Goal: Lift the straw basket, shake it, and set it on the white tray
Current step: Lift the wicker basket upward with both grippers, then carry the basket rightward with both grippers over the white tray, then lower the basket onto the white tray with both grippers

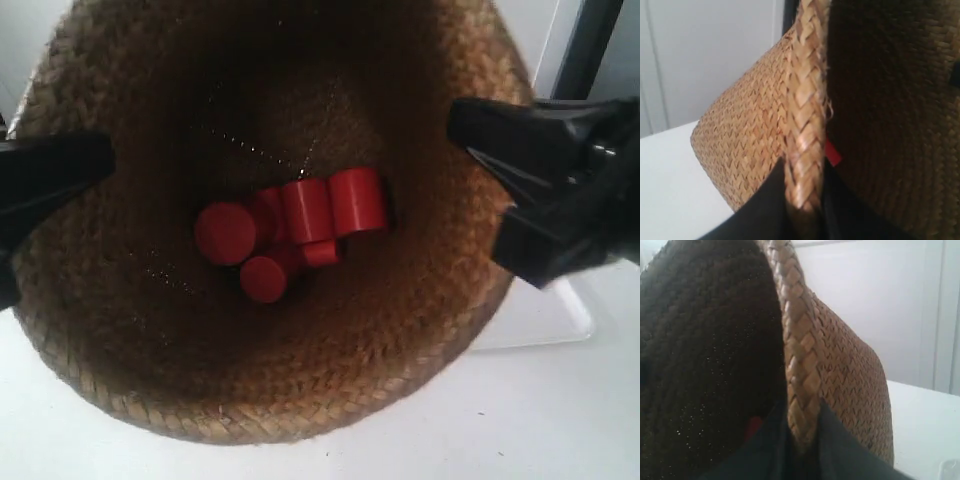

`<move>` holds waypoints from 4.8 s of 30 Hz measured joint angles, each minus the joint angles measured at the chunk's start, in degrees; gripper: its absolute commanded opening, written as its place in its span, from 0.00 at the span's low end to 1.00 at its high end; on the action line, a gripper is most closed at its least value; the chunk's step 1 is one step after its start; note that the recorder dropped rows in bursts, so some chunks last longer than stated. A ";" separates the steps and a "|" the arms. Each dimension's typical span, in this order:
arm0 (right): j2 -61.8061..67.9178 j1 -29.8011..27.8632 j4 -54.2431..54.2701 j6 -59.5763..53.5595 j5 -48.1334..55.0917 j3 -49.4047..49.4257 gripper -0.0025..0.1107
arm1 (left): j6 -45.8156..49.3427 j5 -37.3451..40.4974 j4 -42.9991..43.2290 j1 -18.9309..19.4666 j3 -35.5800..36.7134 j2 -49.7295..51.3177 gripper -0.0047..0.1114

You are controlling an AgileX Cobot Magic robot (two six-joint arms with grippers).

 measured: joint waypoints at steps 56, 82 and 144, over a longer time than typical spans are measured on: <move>-10.08 2.60 -16.25 20.14 12.66 -5.91 0.02 | 22.11 8.93 -17.25 -2.56 -7.99 -8.92 0.04; -5.08 2.60 -13.37 24.66 14.65 1.17 0.02 | 14.19 11.88 -16.29 -2.44 -2.64 -2.13 0.04; 35.03 -48.75 -66.80 67.32 52.97 -37.77 0.02 | -11.32 57.74 -3.89 12.60 -85.23 75.03 0.04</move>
